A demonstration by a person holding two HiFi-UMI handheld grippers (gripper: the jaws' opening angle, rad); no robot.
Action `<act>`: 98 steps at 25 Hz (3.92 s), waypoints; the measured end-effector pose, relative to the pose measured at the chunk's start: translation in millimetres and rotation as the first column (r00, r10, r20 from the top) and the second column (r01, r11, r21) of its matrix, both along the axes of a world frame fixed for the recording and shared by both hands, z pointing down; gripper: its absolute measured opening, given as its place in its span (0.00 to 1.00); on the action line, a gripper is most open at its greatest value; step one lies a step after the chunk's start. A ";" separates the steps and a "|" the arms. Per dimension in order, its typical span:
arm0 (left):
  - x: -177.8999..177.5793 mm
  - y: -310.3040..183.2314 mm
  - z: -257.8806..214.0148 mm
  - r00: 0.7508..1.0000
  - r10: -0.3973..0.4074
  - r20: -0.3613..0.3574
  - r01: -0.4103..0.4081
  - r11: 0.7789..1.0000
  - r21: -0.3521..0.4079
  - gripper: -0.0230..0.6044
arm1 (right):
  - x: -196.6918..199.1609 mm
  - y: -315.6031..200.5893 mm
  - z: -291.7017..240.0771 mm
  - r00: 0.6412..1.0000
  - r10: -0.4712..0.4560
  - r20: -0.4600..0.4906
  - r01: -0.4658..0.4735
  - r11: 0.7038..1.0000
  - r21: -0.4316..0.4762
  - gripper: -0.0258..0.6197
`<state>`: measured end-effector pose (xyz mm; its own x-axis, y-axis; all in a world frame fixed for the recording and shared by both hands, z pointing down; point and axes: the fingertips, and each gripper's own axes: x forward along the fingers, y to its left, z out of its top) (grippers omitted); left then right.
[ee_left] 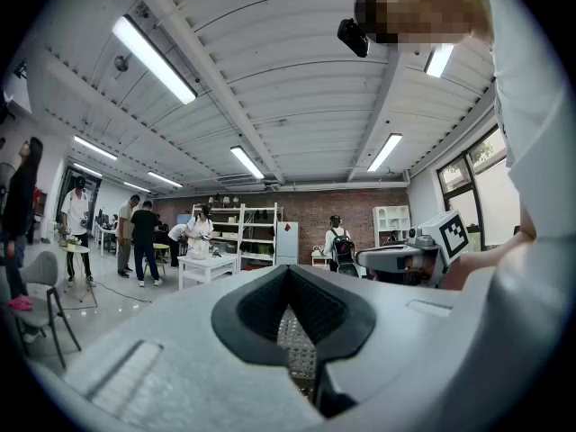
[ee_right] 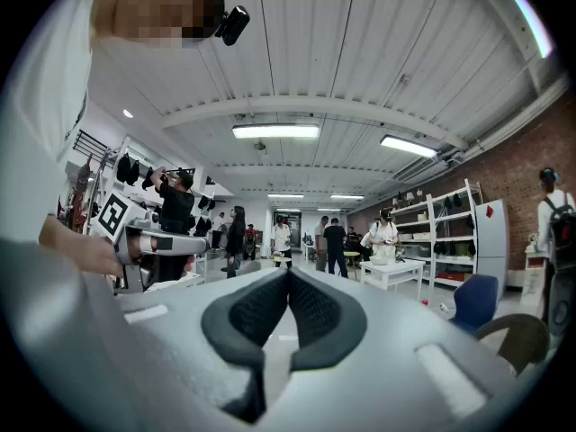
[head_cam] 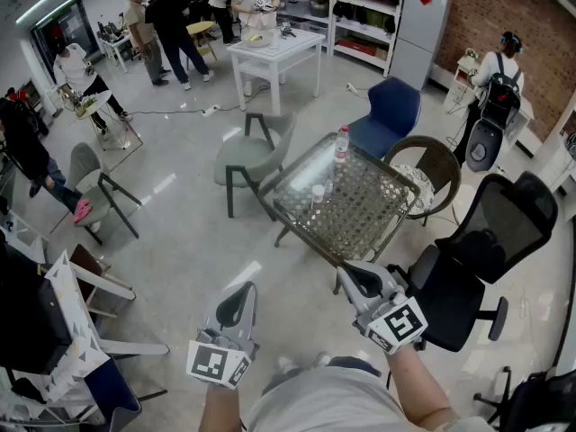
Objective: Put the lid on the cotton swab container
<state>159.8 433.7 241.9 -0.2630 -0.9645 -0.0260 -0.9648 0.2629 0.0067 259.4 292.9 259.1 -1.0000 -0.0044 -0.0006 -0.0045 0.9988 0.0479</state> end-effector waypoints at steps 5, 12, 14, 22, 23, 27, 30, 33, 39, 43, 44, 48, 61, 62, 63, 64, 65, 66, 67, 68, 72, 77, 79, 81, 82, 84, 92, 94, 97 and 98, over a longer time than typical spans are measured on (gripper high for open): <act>-0.8 -1.2 -0.1 1.000 0.016 -0.010 -0.016 1.000 0.002 0.05 | -6.4 0.7 -0.2 1.000 -0.003 -0.005 0.003 1.000 -0.007 0.05; -12.6 2.8 7.3 1.000 0.017 -0.018 -0.018 1.000 -0.010 0.05 | -18.8 3.8 -5.6 0.999 -0.009 0.035 0.010 1.000 -0.007 0.04; -19.9 7.5 10.1 1.000 0.015 -0.020 -0.016 1.000 -0.016 0.05 | -23.7 4.8 -6.8 0.999 -0.004 0.046 0.005 1.000 -0.010 0.04; -59.5 29.9 36.6 0.997 0.019 -0.074 -0.022 0.999 -0.040 0.05 | -45.8 -5.6 20.5 0.996 0.091 0.013 -0.088 0.988 -0.126 0.04; -63.4 29.9 40.3 0.997 0.022 -0.077 -0.025 0.999 -0.046 0.05 | -49.4 -6.5 24.9 0.995 0.096 0.002 -0.095 0.987 -0.129 0.04; -74.0 20.6 47.6 0.996 0.048 -0.074 -0.052 0.997 -0.061 0.05 | -58.1 -10.3 34.5 0.994 0.107 -0.017 -0.108 0.985 -0.133 0.04; -87.0 3.5 52.7 0.995 0.056 -0.085 -0.062 0.996 -0.064 0.05 | -67.0 -26.0 38.5 0.992 0.122 -0.016 -0.123 0.983 -0.138 0.04; -103.3 -19.1 60.0 0.994 0.057 -0.089 -0.064 0.995 -0.076 0.05 | -81.8 -49.6 45.5 0.991 0.129 -0.019 -0.130 0.981 -0.145 0.04; -146.3 -77.9 70.3 0.993 0.055 -0.104 -0.067 0.992 -0.110 0.05 | -121.5 -112.1 57.3 0.989 0.146 -0.035 -0.150 0.972 -0.181 0.04; -176.1 -126.1 72.1 0.992 0.044 -0.122 -0.059 0.990 -0.128 0.05 | -150.1 -155.9 60.3 0.990 0.131 -0.055 -0.140 0.971 -0.195 0.04; -183.1 -139.3 70.8 0.991 0.040 -0.124 -0.056 0.990 -0.128 0.05 | -156.9 -167.7 60.0 0.990 0.126 -0.057 -0.135 0.971 -0.196 0.04; -206.9 -193.7 66.7 0.991 0.028 -0.128 -0.045 0.990 -0.131 0.05 | -177.7 -218.9 59.7 0.991 0.121 -0.057 -0.130 0.970 -0.206 0.04; -232.7 -318.0 87.0 0.988 0.082 -0.133 -0.106 0.977 -0.183 0.05 | -198.7 -334.2 78.1 0.985 0.160 -0.072 -0.173 0.953 -0.248 0.04; -233.4 -323.6 88.9 0.986 0.092 -0.136 -0.117 0.975 -0.188 0.05 | -198.4 -338.5 79.5 0.983 0.169 -0.074 -0.182 0.951 -0.250 0.04; -234.2 -328.8 91.6 0.985 0.102 -0.139 -0.128 0.973 -0.193 0.05 | -197.9 -342.4 81.2 0.981 0.178 -0.078 -0.192 0.948 -0.253 0.04; -234.8 -333.6 95.3 0.983 0.113 -0.142 -0.140 0.970 -0.198 0.05 | -197.3 -345.8 83.4 0.978 0.188 -0.084 -0.204 0.945 -0.255 0.04; -235.3 -338.2 99.2 0.981 0.125 -0.146 -0.153 0.967 -0.202 0.05 | -196.3 -348.6 85.9 0.976 0.199 -0.090 -0.216 0.942 -0.257 0.04; -235.7 -342.8 103.1 0.979 0.135 -0.152 -0.165 0.964 -0.207 0.05 | -195.3 -350.7 88.5 0.973 0.210 -0.098 -0.229 0.939 -0.258 0.04; -236.3 -347.4 107.5 0.976 0.147 -0.158 -0.179 0.961 -0.212 0.05 | -194.7 -352.4 91.1 0.970 0.221 -0.106 -0.241 0.935 -0.259 0.04; -237.0 -351.9 113.0 0.973 0.160 -0.166 -0.194 0.957 -0.216 0.05 | -194.8 -353.7 93.6 0.966 0.231 -0.114 -0.254 0.932 -0.259 0.04; -243.8 -370.9 137.5 0.952 0.228 -0.204 -0.274 0.933 -0.235 0.05 | -201.3 -357.8 107.4 0.949 0.273 -0.159 -0.307 0.917 -0.256 0.04; -268.7 -400.0 167.4 0.906 0.336 -0.259 -0.403 0.873 -0.276 0.05 | -223.4 -371.2 134.4 0.911 0.335 -0.242 -0.393 0.882 -0.259 0.04; -278.3 -413.2 180.9 0.885 0.374 -0.278 -0.449 0.845 -0.291 0.05 | -234.7 -380.1 146.4 0.896 0.353 -0.268 -0.419 0.871 -0.257 0.04; -284.7 -425.2 195.9 0.860 0.407 -0.308 -0.495 0.814 -0.305 0.05 | -244.2 -387.0 158.8 0.881 0.368 -0.298 -0.446 0.855 -0.263 0.04; -286.2 -430.6 203.8 0.846 0.424 -0.322 -0.518 0.796 -0.313 0.05 | -248.0 -389.7 164.6 0.873 0.374 -0.313 -0.460 0.846 -0.269 0.04; -287.7 -441.0 219.8 0.820 0.461 -0.340 -0.563 0.758 -0.329 0.05 | -255.0 -394.4 176.4 0.857 0.384 -0.344 -0.484 0.828 -0.282 0.04; -285.6 -475.4 297.5 0.703 0.566 -0.431 -0.711 0.582 -0.396 0.23 | -276.7 -408.2 224.3 0.789 0.419 -0.449 -0.572 0.769 -0.287 0.05; -281.8 -480.7 317.8 0.674 0.590 -0.444 -0.738 0.527 -0.421 0.27 | -280.0 -409.5 237.6 0.780 0.414 -0.469 -0.582 0.755 -0.301 0.09; -275.8 -489.5 347.5 0.642 0.609 -0.466 -0.764 0.461 -0.451 0.34 | -282.4 -413.0 259.6 0.768 0.406 -0.496 -0.596 0.737 -0.318 0.13; -273.6 -492.1 357.2 0.635 0.617 -0.465 -0.769 0.441 -0.464 0.38 | -282.3 -414.2 267.3 0.760 0.406 -0.507 -0.604 0.730 -0.320 0.14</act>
<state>-113.8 -58.4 599.2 0.5764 -0.6044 0.5500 -0.8149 -0.4749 0.3321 -22.9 -121.2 526.4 -0.7577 -0.4100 0.5077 -0.5949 0.7537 -0.2793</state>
